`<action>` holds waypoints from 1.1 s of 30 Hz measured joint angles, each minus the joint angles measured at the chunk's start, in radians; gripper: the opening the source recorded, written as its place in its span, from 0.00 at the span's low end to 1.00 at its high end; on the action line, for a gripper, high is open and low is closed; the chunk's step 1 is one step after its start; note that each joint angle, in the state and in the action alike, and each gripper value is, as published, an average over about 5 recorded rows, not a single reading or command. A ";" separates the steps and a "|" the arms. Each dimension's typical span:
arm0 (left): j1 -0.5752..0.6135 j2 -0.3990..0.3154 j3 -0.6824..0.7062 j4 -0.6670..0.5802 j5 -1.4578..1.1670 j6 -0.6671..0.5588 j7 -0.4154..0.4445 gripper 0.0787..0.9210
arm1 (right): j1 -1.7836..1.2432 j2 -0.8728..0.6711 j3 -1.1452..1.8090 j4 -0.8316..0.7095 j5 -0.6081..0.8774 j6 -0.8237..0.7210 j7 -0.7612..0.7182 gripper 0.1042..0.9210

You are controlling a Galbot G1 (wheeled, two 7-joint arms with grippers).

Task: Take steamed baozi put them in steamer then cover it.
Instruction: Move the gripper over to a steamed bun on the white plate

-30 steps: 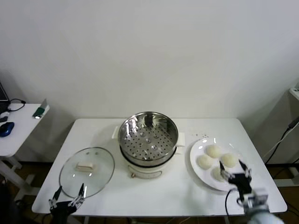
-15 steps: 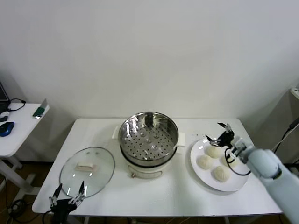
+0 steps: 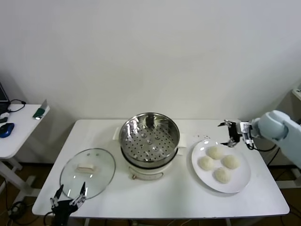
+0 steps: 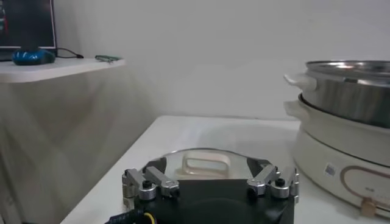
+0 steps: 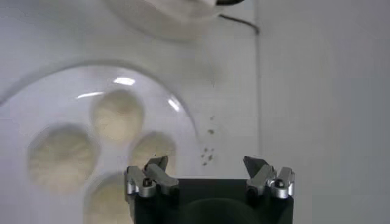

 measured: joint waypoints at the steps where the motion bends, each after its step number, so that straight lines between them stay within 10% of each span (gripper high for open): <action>1: -0.001 -0.001 0.000 -0.001 0.000 0.000 0.000 0.88 | 0.014 0.008 -0.021 -0.010 0.009 -0.006 -0.008 0.88; 33: 0.011 -0.036 0.002 -0.006 0.022 -0.004 0.005 0.88 | 0.010 0.312 -0.165 -0.395 0.022 -0.034 -0.033 0.88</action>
